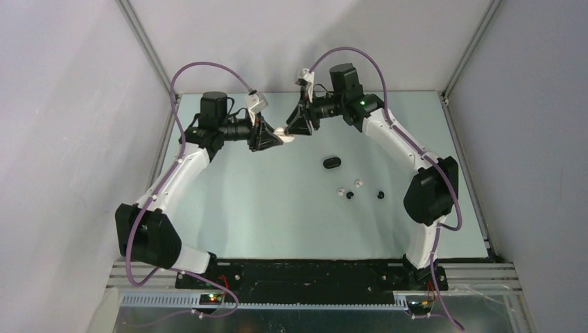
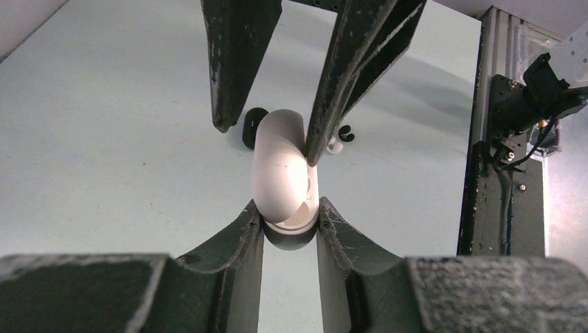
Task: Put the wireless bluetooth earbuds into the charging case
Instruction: Open the charging case, then adjust the charging case.
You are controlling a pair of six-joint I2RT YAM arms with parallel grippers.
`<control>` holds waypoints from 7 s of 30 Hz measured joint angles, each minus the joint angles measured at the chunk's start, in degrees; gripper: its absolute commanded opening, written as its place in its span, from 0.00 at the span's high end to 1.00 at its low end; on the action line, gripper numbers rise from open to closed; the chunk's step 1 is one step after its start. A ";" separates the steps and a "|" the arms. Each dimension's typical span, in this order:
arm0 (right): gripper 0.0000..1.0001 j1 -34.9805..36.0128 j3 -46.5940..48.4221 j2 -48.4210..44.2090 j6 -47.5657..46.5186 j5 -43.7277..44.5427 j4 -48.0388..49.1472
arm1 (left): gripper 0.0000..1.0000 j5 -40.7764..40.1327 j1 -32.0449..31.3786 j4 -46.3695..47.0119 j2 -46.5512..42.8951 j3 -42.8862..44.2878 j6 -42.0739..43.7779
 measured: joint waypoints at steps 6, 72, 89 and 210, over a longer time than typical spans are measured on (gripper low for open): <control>0.52 -0.22 0.22 0.02 0.63 0.13 0.81 | 1.00 0.00 0.00 0.00 0.00 0.00 0.00; 1.00 2.56 -3.26 -1.84 -21.84 13.40 -7.96 | 0.25 -5.53 1.51 -0.63 0.17 1.40 -7.82; 1.00 8.33 -8.72 -7.78 -40.76 28.13 -7.34 | 0.37 -5.42 0.92 -0.24 3.21 5.68 -19.26; 1.00 2.78 -24.06 -13.31 -20.35 9.79 15.10 | 0.36 -8.22 1.51 3.67 -5.49 9.49 -10.64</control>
